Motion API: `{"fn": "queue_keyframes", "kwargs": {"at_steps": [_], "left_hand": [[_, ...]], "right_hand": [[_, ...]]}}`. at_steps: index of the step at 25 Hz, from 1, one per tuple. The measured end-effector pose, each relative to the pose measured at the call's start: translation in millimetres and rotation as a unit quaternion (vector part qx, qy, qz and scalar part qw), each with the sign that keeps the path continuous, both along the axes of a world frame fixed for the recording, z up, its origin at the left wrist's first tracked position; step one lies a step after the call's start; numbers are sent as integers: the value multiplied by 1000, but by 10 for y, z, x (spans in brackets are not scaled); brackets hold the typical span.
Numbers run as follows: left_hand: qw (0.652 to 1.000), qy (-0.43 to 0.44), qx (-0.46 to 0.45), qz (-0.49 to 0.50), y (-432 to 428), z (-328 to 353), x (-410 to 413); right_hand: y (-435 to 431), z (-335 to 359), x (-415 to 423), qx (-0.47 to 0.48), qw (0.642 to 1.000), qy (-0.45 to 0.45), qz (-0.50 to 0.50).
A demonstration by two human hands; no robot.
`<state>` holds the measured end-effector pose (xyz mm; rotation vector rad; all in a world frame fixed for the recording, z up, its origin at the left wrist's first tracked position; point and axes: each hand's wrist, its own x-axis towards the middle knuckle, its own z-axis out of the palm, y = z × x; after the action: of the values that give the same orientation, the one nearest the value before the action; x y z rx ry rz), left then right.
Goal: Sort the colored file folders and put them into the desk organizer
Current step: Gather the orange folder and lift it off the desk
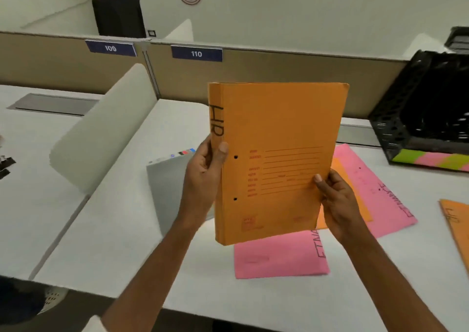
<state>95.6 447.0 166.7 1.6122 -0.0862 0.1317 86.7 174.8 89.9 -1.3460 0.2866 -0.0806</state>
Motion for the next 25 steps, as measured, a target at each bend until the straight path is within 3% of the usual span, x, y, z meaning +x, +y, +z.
{"fn": "queue_keyframes", "kwargs": {"at_steps": [4, 11, 18, 22, 25], "left_hand": [[987, 91, 64, -113, -1033, -719, -389], [964, 141, 59, -215, -2941, -936, -974], [934, 175, 149, -273, -4559, -1396, -1156], [903, 175, 208, -334, -5218, -1585, -1202], [898, 140, 214, -357, -5515, -1832, -1254]], "right_hand": [[-1062, -147, -476, -42, 996, 53, -60], [-2956, -455, -1410, -67, 986, 100, -112], [-4307, -643, -2076, -199, 934, 152, -253], [-4884, -888, -2281, -283, 905, 194, -250], [-5161, -1100, -2329, -421, 866, 215, -164]]}}
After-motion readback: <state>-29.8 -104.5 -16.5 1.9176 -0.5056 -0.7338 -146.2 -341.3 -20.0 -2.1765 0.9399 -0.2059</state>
